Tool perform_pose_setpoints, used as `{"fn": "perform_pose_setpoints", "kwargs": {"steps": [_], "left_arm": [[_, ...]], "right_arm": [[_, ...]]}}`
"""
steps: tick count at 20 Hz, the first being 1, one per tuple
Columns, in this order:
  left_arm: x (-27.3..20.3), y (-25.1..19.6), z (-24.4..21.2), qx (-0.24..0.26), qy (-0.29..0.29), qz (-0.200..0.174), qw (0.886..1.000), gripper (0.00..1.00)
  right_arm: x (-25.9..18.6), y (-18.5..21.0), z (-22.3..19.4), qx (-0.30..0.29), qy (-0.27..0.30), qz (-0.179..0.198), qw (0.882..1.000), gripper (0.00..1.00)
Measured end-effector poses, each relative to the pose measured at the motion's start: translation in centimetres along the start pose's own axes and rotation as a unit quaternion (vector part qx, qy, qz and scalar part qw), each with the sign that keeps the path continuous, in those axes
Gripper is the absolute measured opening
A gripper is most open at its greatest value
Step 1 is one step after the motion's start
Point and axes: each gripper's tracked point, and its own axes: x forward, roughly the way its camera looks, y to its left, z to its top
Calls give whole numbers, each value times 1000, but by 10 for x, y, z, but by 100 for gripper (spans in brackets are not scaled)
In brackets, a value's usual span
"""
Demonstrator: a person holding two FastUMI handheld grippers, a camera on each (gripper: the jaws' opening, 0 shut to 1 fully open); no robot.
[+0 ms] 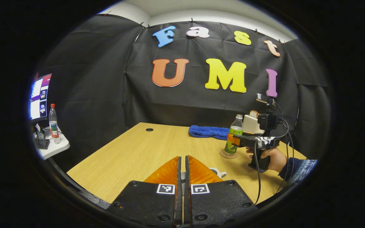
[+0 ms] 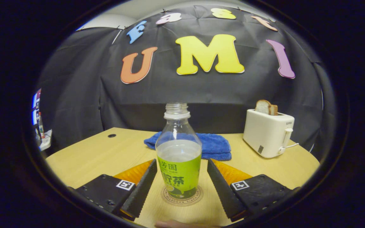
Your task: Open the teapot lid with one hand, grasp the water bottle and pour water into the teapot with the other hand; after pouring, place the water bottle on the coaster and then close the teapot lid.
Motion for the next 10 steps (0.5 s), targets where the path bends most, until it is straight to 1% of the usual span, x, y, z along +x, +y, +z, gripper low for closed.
{"fn": "perform_pose_setpoints", "kwargs": {"steps": [2, 4, 7, 10], "left_arm": [[0, -5, 3, 3, -5, -3, 1000, 5], [1, -11, 6, 7, -13, -8, 1000, 5], [5, -24, 3, 10, -14, -18, 1000, 5], [11, -31, 0, 19, -16, -20, 999, 5]], "right_arm": [[-16, -10, 9, 2, -10, -4, 1000, 95], [-35, -25, 24, 2, -33, -11, 999, 96], [-64, -41, 34, -4, -51, -8, 999, 95], [-99, -55, 43, -10, -73, -2, 997, 94]]}}
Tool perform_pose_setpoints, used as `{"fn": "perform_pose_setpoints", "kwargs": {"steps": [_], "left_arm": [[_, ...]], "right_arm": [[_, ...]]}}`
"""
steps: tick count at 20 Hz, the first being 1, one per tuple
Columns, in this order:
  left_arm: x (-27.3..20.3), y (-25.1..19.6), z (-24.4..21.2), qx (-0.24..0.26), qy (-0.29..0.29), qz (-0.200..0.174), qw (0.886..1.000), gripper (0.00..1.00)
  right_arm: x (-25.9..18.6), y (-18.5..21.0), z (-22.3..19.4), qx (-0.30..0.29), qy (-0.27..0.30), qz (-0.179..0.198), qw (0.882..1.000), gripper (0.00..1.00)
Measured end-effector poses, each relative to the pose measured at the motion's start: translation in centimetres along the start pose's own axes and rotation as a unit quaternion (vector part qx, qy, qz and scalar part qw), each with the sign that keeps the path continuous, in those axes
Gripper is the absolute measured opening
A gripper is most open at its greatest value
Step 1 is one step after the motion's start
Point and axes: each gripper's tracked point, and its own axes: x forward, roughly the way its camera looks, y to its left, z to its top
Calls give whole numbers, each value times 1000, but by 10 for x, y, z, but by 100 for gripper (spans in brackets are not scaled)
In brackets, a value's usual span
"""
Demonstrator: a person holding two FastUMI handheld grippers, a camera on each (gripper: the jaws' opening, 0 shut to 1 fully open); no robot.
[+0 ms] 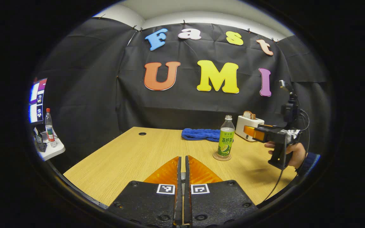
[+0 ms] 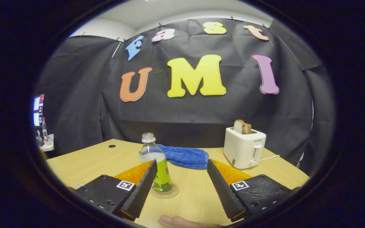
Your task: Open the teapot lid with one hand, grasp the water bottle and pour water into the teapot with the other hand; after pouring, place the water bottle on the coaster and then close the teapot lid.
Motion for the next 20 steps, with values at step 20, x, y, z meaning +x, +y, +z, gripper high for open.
{"fn": "perform_pose_setpoints", "kwargs": {"steps": [20], "left_arm": [[91, -44, -50, -36, -5, -41, 998, 4]], "right_arm": [[-156, -63, -35, -41, -51, -17, 998, 95]]}}
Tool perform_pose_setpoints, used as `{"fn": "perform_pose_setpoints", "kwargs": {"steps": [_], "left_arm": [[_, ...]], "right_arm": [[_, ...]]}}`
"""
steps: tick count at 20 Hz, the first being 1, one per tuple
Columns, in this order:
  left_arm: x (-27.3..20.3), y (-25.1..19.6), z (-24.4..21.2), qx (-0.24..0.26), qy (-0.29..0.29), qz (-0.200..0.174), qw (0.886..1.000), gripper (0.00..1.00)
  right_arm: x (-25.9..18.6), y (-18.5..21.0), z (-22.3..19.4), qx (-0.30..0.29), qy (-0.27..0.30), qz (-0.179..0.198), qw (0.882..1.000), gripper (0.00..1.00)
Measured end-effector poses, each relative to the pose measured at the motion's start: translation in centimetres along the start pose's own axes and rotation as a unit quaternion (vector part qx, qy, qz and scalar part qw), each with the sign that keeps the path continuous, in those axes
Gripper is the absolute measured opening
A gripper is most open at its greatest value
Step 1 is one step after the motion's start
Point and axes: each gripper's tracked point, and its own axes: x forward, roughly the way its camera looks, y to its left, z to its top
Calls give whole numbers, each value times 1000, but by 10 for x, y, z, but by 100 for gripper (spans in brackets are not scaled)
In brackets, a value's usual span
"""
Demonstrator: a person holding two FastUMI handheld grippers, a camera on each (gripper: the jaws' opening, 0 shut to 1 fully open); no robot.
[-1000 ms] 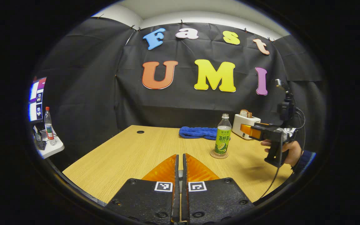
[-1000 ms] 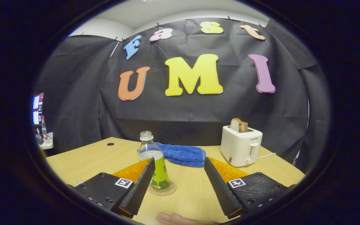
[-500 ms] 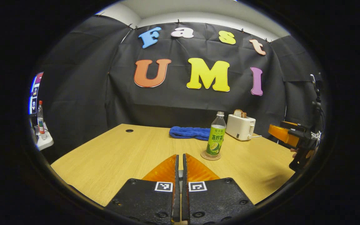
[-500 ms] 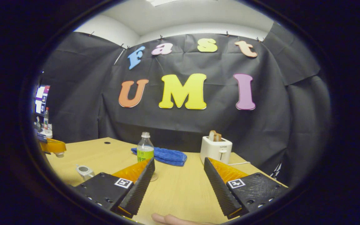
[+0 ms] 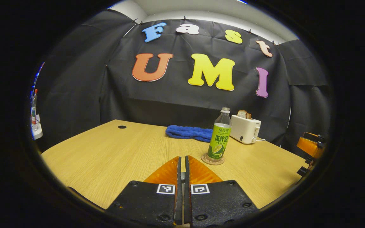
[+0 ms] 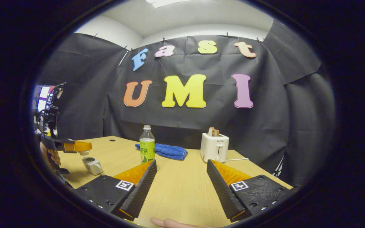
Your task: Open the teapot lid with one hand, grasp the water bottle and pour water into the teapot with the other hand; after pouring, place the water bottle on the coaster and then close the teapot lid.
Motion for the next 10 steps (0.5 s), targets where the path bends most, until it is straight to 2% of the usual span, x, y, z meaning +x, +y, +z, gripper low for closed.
{"fn": "perform_pose_setpoints", "kwargs": {"steps": [2, 10], "left_arm": [[6, 6, -8, 14, 5, 15, 1000, 4], [17, 6, -18, 34, 6, 24, 999, 5]], "right_arm": [[-1, 7, -2, -1, -1, 12, 1000, 95], [-3, 26, -16, 7, 7, 42, 999, 95]]}}
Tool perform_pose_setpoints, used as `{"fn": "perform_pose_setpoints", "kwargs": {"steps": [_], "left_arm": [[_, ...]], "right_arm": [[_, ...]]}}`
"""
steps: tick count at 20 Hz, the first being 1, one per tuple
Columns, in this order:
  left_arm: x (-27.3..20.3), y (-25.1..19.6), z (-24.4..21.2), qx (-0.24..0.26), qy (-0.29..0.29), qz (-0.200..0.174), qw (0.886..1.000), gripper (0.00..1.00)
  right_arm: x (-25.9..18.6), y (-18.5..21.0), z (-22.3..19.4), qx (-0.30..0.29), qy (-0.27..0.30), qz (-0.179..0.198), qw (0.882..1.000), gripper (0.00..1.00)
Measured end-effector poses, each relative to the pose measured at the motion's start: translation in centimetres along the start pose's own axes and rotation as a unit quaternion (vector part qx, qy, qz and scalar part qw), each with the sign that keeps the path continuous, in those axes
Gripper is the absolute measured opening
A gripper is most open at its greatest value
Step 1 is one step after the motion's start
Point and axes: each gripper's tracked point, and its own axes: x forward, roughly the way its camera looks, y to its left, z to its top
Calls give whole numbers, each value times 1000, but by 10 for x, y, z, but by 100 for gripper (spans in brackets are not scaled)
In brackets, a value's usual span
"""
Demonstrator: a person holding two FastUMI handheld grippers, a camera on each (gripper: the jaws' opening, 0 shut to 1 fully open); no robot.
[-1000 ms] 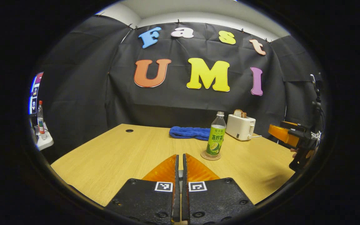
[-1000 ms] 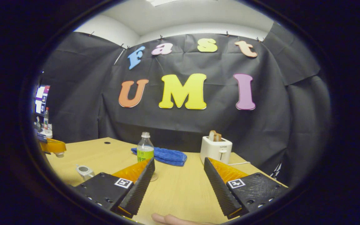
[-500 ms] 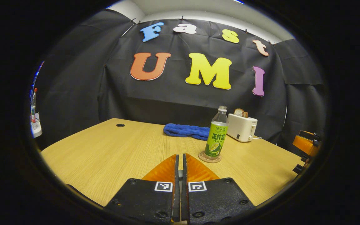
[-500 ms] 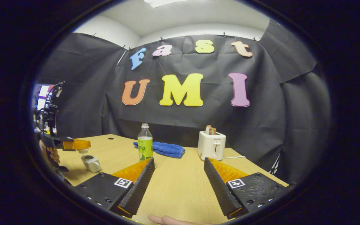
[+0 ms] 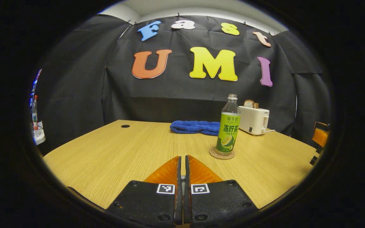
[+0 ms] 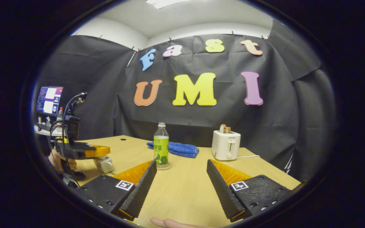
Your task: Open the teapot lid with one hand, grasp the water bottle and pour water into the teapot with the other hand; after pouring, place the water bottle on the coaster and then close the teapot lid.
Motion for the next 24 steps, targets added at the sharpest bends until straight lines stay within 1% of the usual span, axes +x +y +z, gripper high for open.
{"fn": "perform_pose_setpoints", "kwargs": {"steps": [2, 4, 7, 9, 13, 17, 18, 19, 20, 22, 24], "left_arm": [[3, -2, -7, 5, 5, -2, 1000, 4], [4, 1, -6, 24, -2, 8, 1000, 5], [6, 2, -5, 31, 1, 15, 999, 5], [6, -2, -6, 30, 5, 12, 999, 7], [2, -4, 1, 37, 21, 16, 999, 16], [-17, -19, 34, 43, 2, 6, 999, 34], [-24, -27, 44, 48, -1, -2, 999, 44], [-33, -34, 54, 53, -5, -8, 999, 52], [-42, -37, 65, 56, -12, -10, 998, 73], [-66, -47, 84, 53, -19, -13, 998, 99], [-87, -65, 100, 44, -26, -24, 998, 99]], "right_arm": [[0, -1, -3, 1, 4, -3, 1000, 95], [-3, 0, -3, 6, 3, -1, 1000, 95], [-5, -1, -5, 6, 7, -3, 1000, 95], [-8, -4, -3, 7, 8, -7, 1000, 95], [-16, -10, 6, 10, 3, -21, 1000, 95], [-33, -21, 17, 9, 7, -45, 999, 95], [-37, -24, 22, 10, 6, -53, 999, 95], [-42, -26, 28, 10, 5, -57, 998, 95], [-50, -25, 32, 9, 4, -59, 998, 96], [-65, -26, 45, 4, -1, -62, 998, 95], [-81, -27, 59, -3, -11, -69, 998, 95]]}}
